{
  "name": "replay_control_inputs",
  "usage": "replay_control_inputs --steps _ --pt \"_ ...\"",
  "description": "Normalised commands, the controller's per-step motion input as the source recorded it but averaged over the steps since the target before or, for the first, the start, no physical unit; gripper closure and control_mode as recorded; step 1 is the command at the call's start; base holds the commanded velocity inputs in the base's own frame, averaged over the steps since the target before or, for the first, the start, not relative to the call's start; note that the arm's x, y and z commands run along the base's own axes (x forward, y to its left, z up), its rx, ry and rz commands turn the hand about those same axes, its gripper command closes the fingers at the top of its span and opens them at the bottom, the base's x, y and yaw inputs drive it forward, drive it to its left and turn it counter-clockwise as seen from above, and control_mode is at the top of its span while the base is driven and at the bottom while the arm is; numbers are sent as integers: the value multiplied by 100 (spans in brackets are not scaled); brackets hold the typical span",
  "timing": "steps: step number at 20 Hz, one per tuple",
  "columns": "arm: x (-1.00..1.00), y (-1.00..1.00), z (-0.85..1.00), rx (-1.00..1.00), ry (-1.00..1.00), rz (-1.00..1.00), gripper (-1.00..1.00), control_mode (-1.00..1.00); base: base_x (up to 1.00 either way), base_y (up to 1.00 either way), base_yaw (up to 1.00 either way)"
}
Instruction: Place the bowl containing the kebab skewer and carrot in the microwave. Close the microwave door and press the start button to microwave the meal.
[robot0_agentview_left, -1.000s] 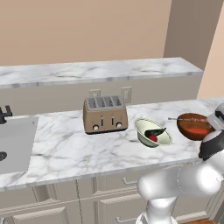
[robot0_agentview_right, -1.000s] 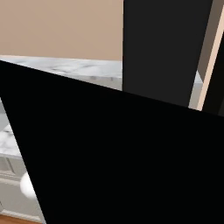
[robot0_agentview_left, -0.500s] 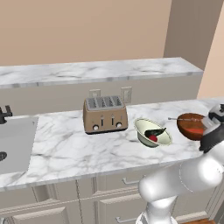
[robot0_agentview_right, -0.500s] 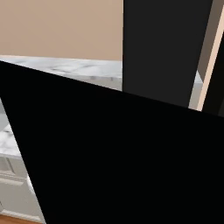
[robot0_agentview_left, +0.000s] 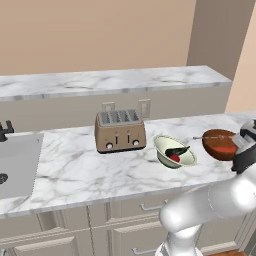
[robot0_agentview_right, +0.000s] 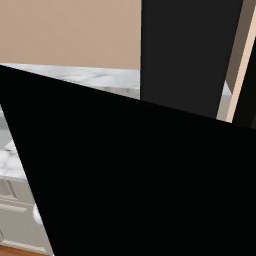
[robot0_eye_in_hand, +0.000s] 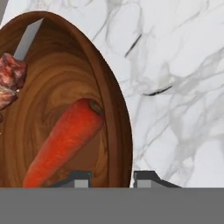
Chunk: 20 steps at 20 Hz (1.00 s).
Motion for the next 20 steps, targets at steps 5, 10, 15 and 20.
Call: replay_control_inputs --steps 5,10,15,20 --pt "-16 0 49 0 -2 0 100 -100 0 0 0" --pt "-64 18 86 0 -24 5 100 -100 0 0 0" --pt "-65 67 70 0 -23 11 100 -100 0 0 0" --pt "-32 94 41 -3 -11 12 100 -100 0 0 0"
